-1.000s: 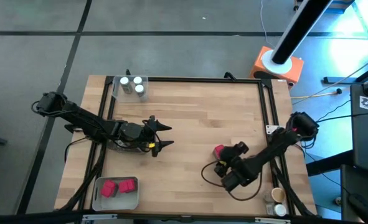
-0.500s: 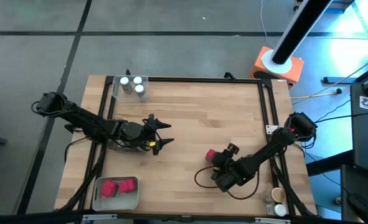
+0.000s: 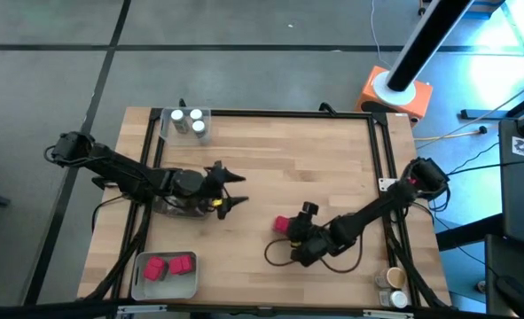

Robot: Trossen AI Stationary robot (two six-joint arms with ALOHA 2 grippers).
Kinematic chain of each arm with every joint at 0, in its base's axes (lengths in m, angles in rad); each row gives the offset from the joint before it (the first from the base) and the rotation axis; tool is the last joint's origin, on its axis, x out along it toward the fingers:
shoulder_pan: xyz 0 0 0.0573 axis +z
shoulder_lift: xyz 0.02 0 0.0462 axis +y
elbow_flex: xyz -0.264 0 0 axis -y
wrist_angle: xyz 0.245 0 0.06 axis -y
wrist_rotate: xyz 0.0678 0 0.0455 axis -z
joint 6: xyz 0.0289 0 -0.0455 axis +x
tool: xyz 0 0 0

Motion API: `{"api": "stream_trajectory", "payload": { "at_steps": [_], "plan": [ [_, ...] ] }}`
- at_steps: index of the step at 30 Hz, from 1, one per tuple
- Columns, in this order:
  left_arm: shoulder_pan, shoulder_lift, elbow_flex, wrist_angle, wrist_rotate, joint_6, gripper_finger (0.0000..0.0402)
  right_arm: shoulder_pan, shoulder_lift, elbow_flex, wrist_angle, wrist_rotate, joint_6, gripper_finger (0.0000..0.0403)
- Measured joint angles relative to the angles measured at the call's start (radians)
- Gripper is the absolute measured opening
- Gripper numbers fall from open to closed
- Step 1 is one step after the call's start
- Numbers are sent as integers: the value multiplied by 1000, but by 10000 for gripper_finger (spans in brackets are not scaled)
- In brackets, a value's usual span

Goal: Sort spices by type
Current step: Put the red spice can into the gray bin

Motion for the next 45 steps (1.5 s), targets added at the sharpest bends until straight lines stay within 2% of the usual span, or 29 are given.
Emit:
{"api": "stream_trajectory", "payload": {
  "at_steps": [3, 5, 10, 16, 23, 34, 36, 40, 45],
  "plan": [
    [-18, 24, 0, 57, 156, 53, 315, -25, 0, 0, 51, 0, -62, 213],
    [-44, 59, 0, 86, 199, 96, 315, -41, 0, 0, 96, 0, -101, 213],
    [-95, 169, 43, 99, 177, 211, 315, -73, 0, 0, 206, 0, -197, 213],
    [-113, 269, 150, 66, 165, 243, 315, -101, 0, 0, 248, -17, -239, 213],
    [-109, 324, 271, -118, 151, 244, 315, -100, 0, -1, 262, -25, -250, 213],
    [-80, 360, 320, -174, 150, 238, 315, -100, 0, -1, 322, -45, -305, 213],
    [-80, 360, 320, -180, 178, 230, 315, -100, 0, -1, 328, -45, -308, 213],
    [-81, 363, 320, -186, 226, 229, 294, -100, 2, -1, 378, -46, -345, 213],
    [-81, 363, 320, -173, 231, 232, 235, -100, 2, -1, 395, -58, -353, 213]
  ]
}}
